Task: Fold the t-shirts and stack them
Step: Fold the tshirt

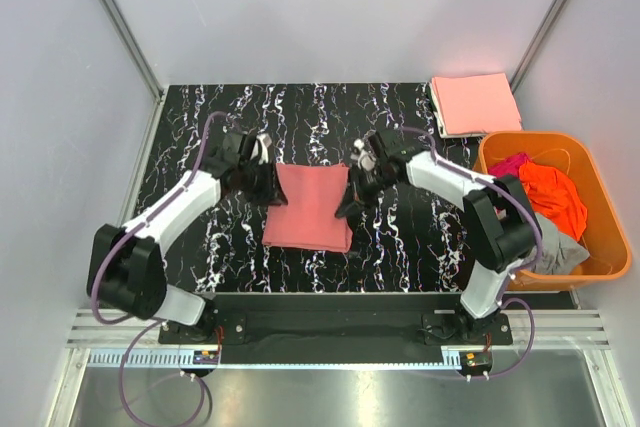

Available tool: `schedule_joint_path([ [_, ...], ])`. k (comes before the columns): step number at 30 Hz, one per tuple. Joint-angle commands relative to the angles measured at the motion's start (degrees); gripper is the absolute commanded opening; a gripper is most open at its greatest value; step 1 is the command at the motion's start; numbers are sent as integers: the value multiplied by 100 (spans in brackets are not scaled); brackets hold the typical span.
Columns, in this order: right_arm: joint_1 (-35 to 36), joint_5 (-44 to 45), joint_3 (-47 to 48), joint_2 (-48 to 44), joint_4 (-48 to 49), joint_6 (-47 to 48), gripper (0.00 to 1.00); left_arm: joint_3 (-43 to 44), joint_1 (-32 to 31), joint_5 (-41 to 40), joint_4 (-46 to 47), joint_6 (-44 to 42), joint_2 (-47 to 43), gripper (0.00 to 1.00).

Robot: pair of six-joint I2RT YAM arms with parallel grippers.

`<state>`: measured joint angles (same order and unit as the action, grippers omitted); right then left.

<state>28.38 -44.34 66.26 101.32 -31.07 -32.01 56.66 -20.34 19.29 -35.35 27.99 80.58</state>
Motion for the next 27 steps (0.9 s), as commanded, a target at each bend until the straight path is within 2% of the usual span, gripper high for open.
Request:
schedule_joint_path([
  [1,1,-268,885,536,31,-200,11,564,65,277,116,-118,597,30],
  [5,-95,-392,1652,1363,22,-78,10,933,109,382,309,-136,1188,30],
  [9,-472,-427,1576,1856,22,89,10,1083,188,348,354,-171,1469,29],
  [13,-991,-348,1128,1900,4,388,9,1127,241,400,389,-171,1522,29],
  [18,-1239,-137,994,1594,-425,784,9,1119,363,462,389,-171,1452,30],
  [24,-1195,-189,1336,1145,-681,573,11,1049,399,936,441,-4,1443,31],
  [27,-1177,-233,1828,1433,-690,494,15,970,399,945,450,5,1408,31],
])
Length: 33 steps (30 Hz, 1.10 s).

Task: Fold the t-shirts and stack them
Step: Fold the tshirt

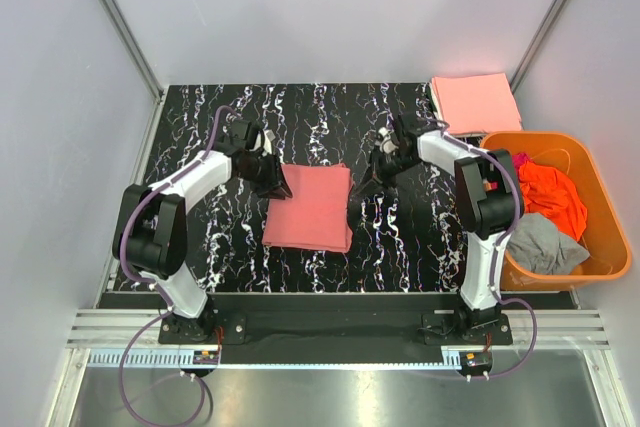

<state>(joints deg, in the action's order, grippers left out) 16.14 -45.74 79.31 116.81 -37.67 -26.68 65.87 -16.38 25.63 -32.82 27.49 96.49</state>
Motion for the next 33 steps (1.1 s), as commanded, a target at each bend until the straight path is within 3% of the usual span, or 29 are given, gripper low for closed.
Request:
schedule_joint_path([
  [1,47,-154,838,-2,-21,-83,17,40,12,294,197,38,-209,32],
  [9,47,-146,2246,1342,-30,-382,21,-118,223,215,100,-6,-560,36],
  [15,47,169,2677,1749,-109,-418,24,-416,600,22,-119,-147,-1148,51],
  [16,56,466,2634,1661,-109,-383,26,-504,662,-57,-137,-138,-1219,55],
  [17,56,591,2590,1556,-109,-321,39,-705,784,-84,-163,-121,-1281,62],
  [20,47,890,2371,1152,-126,-163,55,-1109,961,-233,-155,-164,-1501,73],
  [22,47,1031,2107,835,-153,-92,62,-1321,996,-94,-137,-235,-1440,75],
  [27,38,1049,1379,229,-170,57,68,-1726,988,258,100,-156,-1203,75],
  [33,29,1058,229,-623,-118,224,70,-2253,979,654,750,160,-1080,66],
])
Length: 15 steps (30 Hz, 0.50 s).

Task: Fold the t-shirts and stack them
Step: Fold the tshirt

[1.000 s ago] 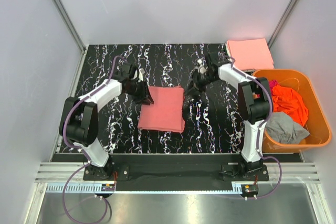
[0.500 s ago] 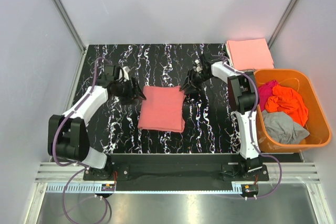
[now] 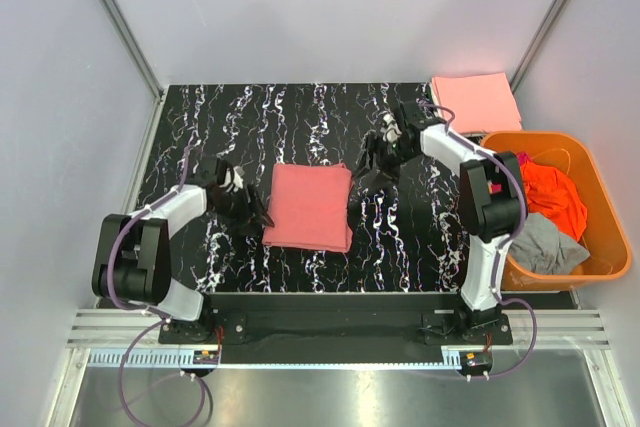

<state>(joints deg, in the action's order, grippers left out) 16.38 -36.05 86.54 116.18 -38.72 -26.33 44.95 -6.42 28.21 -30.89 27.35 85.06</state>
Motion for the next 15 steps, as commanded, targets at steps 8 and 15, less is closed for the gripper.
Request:
schedule_joint_path([
  [8,5,72,-2316,-1895,672,-310,70,-855,-158,484,1208,700,363,17],
  [15,14,72,-3720,-2889,1287,-1093,79,-1655,-1184,203,2086,2410,-479,6],
])
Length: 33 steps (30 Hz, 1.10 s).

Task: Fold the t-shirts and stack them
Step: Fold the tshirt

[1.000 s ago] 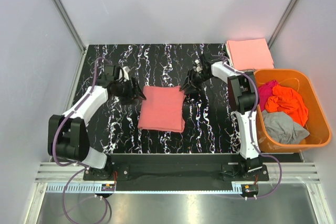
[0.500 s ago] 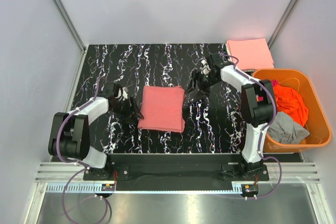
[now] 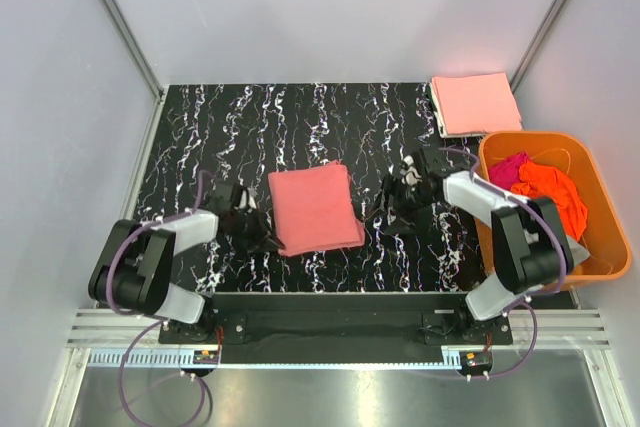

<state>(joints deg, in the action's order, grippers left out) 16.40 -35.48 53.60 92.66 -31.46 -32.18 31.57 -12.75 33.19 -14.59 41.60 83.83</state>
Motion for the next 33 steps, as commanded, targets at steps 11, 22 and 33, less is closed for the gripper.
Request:
schedule_joint_path([
  [11,3,709,-1915,-1759,1327,-1580,85,1236,-3304,-735,459,1879,213,37],
  [22,3,1491,-2188,-1603,2197,-1458,69,1535,-3199,-206,-2192,394,-1632,62],
  [33,-67,1896,-1345,-592,2276,-1080,60,2617,-1942,-770,-2725,-785,-1502,57],
])
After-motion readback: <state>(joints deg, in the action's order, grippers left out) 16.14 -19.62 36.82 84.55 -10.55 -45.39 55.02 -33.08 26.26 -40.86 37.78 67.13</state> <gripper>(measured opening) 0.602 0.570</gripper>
